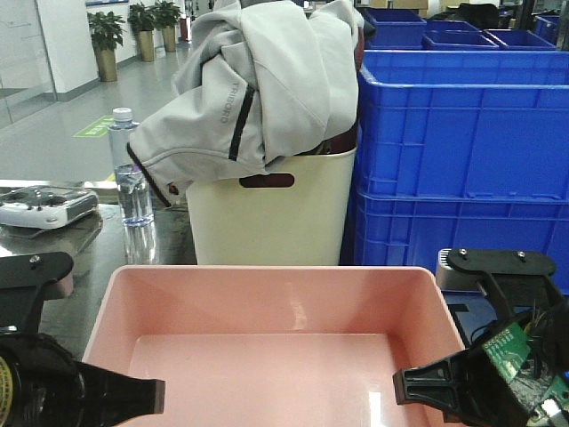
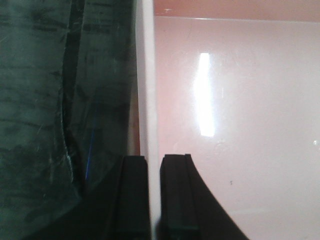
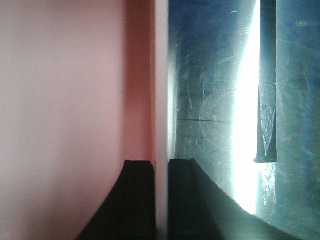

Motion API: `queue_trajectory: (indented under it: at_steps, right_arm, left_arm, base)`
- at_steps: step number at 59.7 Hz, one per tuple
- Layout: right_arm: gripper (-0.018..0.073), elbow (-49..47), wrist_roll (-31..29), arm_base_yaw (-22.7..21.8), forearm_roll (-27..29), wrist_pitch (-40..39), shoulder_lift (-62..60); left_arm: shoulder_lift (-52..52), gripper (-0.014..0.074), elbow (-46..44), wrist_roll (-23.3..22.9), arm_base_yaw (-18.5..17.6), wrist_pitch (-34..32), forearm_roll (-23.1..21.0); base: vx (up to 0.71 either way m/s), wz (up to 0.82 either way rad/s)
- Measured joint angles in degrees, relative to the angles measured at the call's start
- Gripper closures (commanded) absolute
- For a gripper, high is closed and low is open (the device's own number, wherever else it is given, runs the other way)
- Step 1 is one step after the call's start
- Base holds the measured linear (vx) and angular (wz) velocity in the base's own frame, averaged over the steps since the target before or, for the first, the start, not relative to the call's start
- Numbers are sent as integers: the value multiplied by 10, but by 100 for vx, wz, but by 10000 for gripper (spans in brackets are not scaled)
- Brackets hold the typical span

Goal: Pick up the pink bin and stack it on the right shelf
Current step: 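Carry the bin with both grippers toward the steel table, then lower the bin onto the steel table and open both grippers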

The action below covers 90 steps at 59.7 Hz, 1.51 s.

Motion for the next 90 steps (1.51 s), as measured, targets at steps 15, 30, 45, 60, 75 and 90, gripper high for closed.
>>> queue_trajectory:
  at_steps: [15, 30, 45, 60, 75, 90]
  right_arm:
    - [457, 0, 0, 0, 0, 0, 0]
    - [457, 0, 0, 0, 0, 0, 0]
    - [457, 0, 0, 0, 0, 0, 0]
    - [457, 0, 0, 0, -1, 0, 0]
    - [457, 0, -9, 0, 1, -2, 2]
    - [456, -41, -11, 0, 3, -4, 82]
  left_arm:
    - [0, 558, 0, 0, 0, 0, 0]
    - [0, 558, 0, 0, 0, 0, 0]
    - [0, 558, 0, 0, 0, 0, 0]
    - [0, 558, 0, 0, 0, -1, 2]
    - [6, 554, 0, 63, 5, -1, 8]
    - [84, 549, -31, 157, 91, -14, -19]
  base:
    - [5, -7]
    - [1, -3]
    - [0, 0]
    - [0, 0]
    - [0, 0]
    - [0, 0]
